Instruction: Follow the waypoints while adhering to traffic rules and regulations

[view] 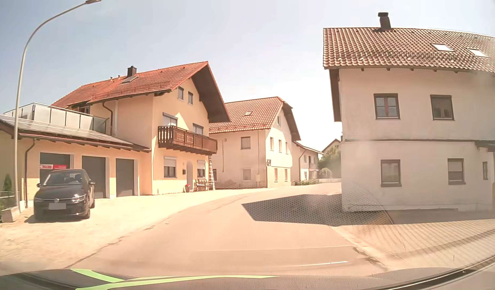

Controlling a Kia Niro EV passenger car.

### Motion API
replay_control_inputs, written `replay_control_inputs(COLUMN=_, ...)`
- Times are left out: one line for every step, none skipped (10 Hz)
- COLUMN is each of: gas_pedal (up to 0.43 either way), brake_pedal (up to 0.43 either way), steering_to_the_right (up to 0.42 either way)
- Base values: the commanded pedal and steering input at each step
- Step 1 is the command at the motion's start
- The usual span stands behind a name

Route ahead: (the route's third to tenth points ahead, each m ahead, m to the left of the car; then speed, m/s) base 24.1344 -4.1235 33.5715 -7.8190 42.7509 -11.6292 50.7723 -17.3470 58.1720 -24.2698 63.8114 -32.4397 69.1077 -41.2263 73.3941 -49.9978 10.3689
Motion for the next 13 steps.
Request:
replay_control_inputs(gas_pedal=0.067, brake_pedal=0.000, steering_to_the_right=0.030)
replay_control_inputs(gas_pedal=0.067, brake_pedal=0.000, steering_to_the_right=0.032)
replay_control_inputs(gas_pedal=0.067, brake_pedal=0.000, steering_to_the_right=0.036)
replay_control_inputs(gas_pedal=0.067, brake_pedal=0.000, steering_to_the_right=0.043)
replay_control_inputs(gas_pedal=0.067, brake_pedal=0.000, steering_to_the_right=0.050)
replay_control_inputs(gas_pedal=0.067, brake_pedal=0.000, steering_to_the_right=0.054)
replay_control_inputs(gas_pedal=0.067, brake_pedal=0.000, steering_to_the_right=0.056)
replay_control_inputs(gas_pedal=0.067, brake_pedal=0.000, steering_to_the_right=0.060)
replay_control_inputs(gas_pedal=0.067, brake_pedal=0.000, steering_to_the_right=0.064)
replay_control_inputs(gas_pedal=0.067, brake_pedal=0.000, steering_to_the_right=0.068)
replay_control_inputs(gas_pedal=0.067, brake_pedal=0.000, steering_to_the_right=0.071)
replay_control_inputs(gas_pedal=0.067, brake_pedal=0.000, steering_to_the_right=0.075)
replay_control_inputs(gas_pedal=0.067, brake_pedal=0.000, steering_to_the_right=0.076)
